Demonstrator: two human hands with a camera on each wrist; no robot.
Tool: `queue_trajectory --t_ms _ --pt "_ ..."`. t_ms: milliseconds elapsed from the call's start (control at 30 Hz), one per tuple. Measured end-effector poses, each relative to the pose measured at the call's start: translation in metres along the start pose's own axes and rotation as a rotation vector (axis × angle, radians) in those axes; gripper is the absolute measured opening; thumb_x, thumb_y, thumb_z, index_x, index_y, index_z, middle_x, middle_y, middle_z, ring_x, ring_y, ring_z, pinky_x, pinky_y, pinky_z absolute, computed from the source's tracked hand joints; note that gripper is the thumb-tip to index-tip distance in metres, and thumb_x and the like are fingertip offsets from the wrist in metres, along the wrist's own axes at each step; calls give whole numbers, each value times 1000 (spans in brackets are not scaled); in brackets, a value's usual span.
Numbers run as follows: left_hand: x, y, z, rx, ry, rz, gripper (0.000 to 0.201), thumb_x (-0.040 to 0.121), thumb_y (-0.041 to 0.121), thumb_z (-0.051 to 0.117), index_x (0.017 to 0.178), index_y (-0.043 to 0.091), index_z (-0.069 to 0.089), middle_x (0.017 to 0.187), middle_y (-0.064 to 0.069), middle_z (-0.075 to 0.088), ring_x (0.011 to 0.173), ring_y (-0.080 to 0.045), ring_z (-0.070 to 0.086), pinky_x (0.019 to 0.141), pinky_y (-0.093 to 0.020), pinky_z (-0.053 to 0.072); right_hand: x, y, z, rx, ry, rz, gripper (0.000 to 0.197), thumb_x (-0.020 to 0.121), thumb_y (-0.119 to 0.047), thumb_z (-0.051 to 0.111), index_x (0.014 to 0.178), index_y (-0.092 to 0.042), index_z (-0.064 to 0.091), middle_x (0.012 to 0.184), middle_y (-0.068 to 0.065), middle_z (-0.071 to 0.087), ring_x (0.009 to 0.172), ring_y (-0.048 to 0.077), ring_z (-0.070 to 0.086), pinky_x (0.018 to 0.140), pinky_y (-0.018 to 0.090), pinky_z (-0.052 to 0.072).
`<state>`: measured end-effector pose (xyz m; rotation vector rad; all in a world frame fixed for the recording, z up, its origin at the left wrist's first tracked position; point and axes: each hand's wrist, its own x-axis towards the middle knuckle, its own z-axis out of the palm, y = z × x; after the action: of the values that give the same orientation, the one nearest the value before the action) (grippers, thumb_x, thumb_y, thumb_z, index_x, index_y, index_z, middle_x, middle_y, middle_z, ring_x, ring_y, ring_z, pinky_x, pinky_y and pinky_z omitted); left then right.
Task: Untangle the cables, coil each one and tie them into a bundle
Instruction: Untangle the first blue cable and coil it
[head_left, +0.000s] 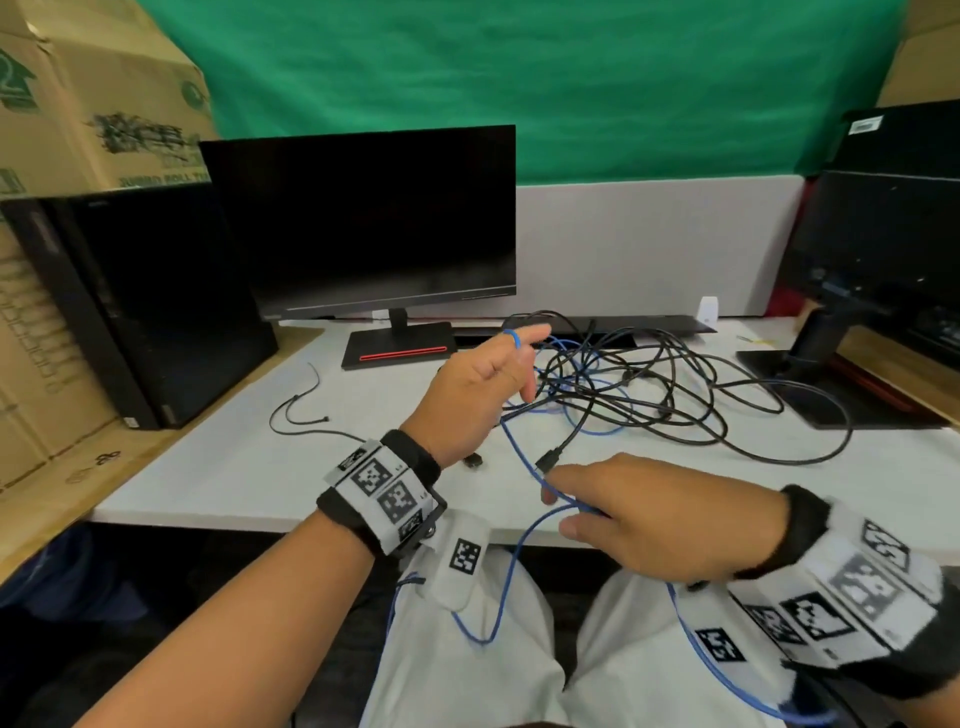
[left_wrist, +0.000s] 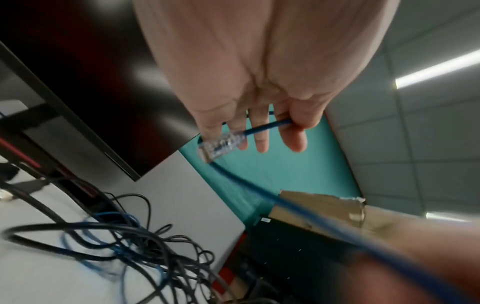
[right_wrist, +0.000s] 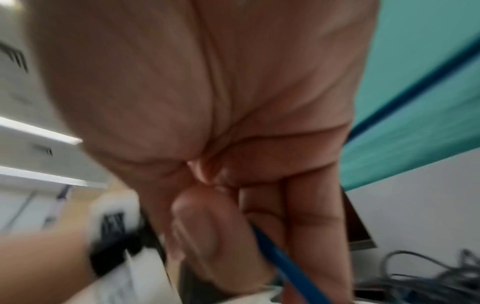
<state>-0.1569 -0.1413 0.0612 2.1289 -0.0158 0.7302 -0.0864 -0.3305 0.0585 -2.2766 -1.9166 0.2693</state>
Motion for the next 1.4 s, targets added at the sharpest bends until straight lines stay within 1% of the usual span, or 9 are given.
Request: queue_trajectory --t_ms 167,267,433,600,700,867,1033,1233,1400 --pt "-7 -10 11 -20 -91 -29 42 107 27 39 73 12 60 68 -9 68 78 -10 71 72 -23 50 -20 -12 -37 374 29 -137 14 101 -29 54 98 -20 64 65 -4 51 60 10 44 61 28 47" --pt "-8 -3 15 -131 -129 -89 50 108 37 35 72 9 56 44 1 45 37 -8 42 48 -20 41 -20 -2 -48 511 291 -164 17 100 -18 55 97 -17 72 63 -23 56 58 -5 52 56 15 49" --pt "-8 19 15 -541 -358 -233 56 98 61 35 64 17 46 42 5 25 33 -10 20 65 -47 60 4 26 -33 620 771 -18 23 101 -13 51 100 -19 73 53 -14 46 47 3 36 46 9 31" --pt "-10 25 20 -878 -429 -262 51 103 46 40 70 8 45 73 -10 58 65 -26 62 61 -56 60 18 26 -11 963 566 33 34 107 -33 40 97 -31 72 62 -2 56 45 17 47 43 28 43" --pt "-9 24 18 -961 -372 -274 55 101 39 43 108 -15 50 91 -10 69 86 -28 64 65 -57 61 17 24 -8 1243 367 -25 44 105 -47 33 104 -22 69 71 3 54 51 22 52 52 31 48" --pt "-10 21 17 -995 -305 -291 28 105 21 37 107 -1 54 82 -8 67 47 -16 57 55 -42 60 21 17 -1 1094 602 74 42 107 -39 30 85 -9 49 49 3 41 43 15 35 47 31 46" --pt "-9 27 14 -895 -381 -438 46 98 58 40 73 19 46 44 6 29 27 -6 22 39 -20 37 21 16 -5 1044 580 46 40 101 -51 33 81 -17 43 52 -3 39 40 7 25 40 19 22" --pt "1 39 -4 -1138 -247 -221 58 103 48 32 52 21 40 114 -5 72 84 -13 70 55 -48 60 25 33 16 913 527 25 35 97 -43 43 98 -8 45 72 2 67 34 18 43 38 25 34" --pt "3 33 -11 -1038 -97 -148 59 103 45 32 54 22 55 145 -3 55 134 -12 51 94 -58 53 25 38 42 518 270 113 18 101 -32 53 95 -20 42 53 -2 54 43 7 42 51 24 39"
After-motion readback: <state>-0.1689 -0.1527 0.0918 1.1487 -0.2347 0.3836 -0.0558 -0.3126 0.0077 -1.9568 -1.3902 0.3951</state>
